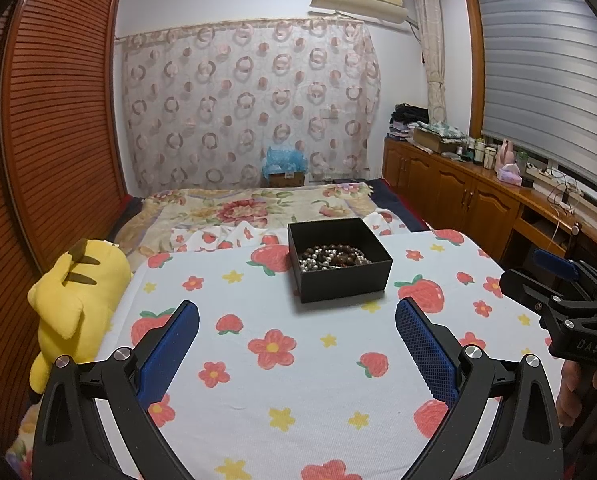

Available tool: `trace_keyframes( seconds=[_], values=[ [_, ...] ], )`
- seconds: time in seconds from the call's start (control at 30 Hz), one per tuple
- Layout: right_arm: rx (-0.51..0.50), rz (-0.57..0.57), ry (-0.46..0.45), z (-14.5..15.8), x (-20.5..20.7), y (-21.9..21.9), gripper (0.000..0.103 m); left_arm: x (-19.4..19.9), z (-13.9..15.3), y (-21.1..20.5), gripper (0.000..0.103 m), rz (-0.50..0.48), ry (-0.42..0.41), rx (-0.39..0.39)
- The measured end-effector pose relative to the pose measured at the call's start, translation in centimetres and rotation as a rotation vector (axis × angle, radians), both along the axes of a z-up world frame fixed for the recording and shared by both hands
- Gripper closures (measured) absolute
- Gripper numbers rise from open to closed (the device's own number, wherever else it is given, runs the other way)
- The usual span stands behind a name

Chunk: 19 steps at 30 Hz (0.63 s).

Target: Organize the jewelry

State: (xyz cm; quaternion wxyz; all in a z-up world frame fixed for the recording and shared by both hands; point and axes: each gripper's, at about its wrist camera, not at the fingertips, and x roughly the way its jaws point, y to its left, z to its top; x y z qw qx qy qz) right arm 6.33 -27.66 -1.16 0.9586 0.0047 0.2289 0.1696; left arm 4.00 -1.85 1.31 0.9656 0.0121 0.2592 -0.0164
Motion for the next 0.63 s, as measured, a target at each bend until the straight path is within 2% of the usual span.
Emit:
trace_keyframes(
  seconds=[0.63],
  values=[
    [0.001, 0.000, 0.001, -0.02, -0.01, -0.20, 0.003, -0.05, -0.13, 0.03, 0.008, 0.000, -0.001, 0.001]
  ],
)
